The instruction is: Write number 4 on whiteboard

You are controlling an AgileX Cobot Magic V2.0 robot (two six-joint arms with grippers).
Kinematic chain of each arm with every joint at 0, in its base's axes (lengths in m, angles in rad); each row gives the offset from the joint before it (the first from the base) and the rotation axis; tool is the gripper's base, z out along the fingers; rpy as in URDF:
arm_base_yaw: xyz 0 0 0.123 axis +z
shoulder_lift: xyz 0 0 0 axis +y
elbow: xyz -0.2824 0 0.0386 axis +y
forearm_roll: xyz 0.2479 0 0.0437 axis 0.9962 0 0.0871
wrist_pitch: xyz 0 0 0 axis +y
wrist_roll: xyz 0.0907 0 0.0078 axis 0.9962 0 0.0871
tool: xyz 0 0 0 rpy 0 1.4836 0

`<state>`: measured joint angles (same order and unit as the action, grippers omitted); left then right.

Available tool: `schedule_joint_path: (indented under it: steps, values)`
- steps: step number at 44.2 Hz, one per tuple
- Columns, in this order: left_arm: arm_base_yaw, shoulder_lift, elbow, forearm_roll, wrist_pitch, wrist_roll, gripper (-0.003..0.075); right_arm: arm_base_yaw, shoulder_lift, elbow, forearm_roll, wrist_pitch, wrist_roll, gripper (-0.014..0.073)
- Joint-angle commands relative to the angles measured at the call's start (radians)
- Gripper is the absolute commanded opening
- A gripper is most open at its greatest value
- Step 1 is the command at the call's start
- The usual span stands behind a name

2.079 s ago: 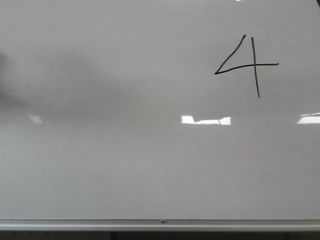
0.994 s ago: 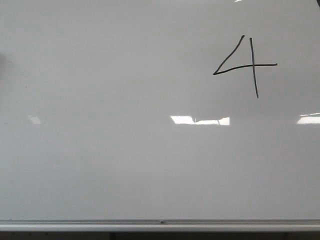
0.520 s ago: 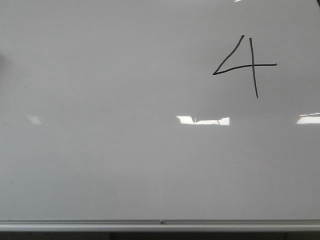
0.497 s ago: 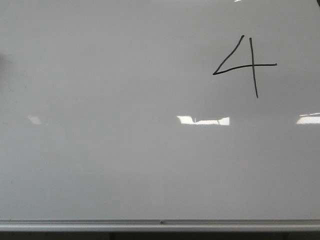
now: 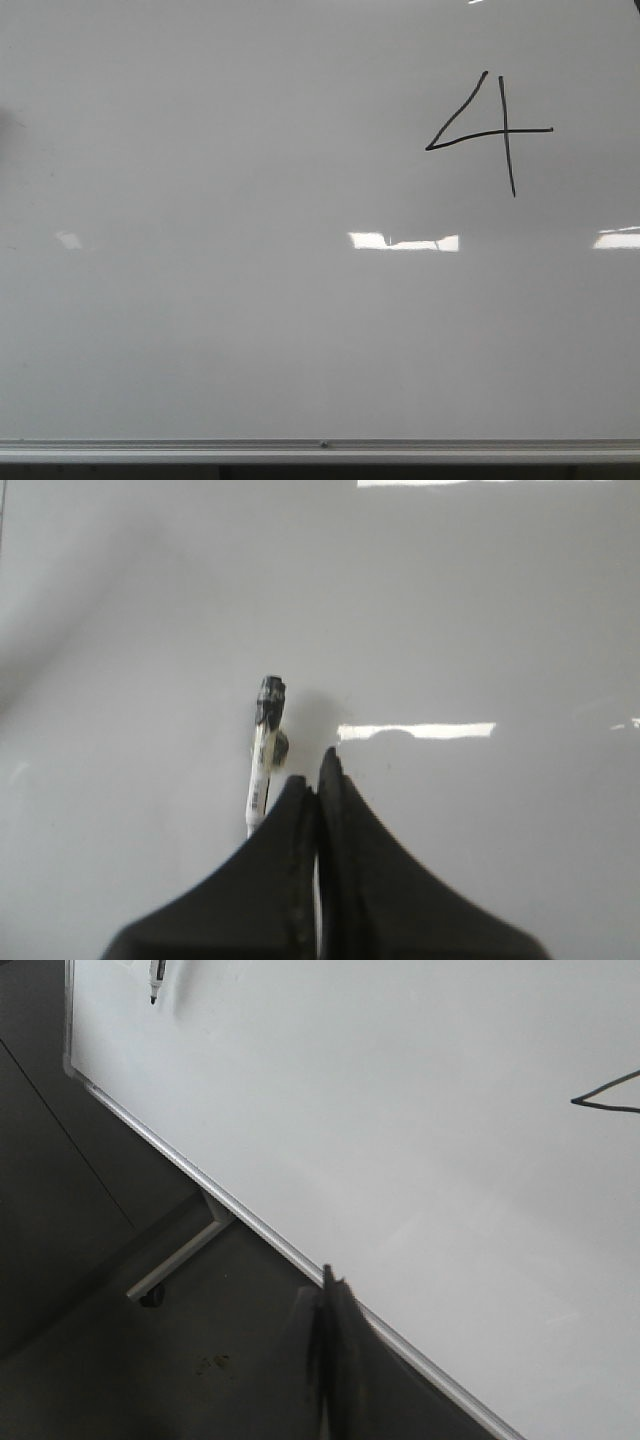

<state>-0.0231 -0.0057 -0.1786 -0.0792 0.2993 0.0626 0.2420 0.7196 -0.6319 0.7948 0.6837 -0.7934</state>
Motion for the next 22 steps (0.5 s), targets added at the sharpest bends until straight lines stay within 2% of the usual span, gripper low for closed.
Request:
schedule_joint_path:
  steps: [1,11,13,22]
  values:
    - [-0.007,-0.009,0.039,-0.017,-0.125,0.009,-0.002,-0.005,-0.005,-0.024,0.031,-0.032,-0.001,-0.0062]
    - [-0.007,-0.017,0.194,-0.01,-0.307,0.009,-0.002,-0.005,-0.005,-0.024,0.032,-0.022,-0.001,-0.0062]
    - [-0.007,-0.017,0.189,-0.008,-0.263,0.009,-0.002,-0.005,-0.005,-0.024,0.032,-0.022,-0.001,-0.0062]
    - [-0.007,-0.017,0.191,-0.006,-0.269,0.009,-0.002,-0.005,-0.005,-0.024,0.032,-0.021,-0.001,-0.0062]
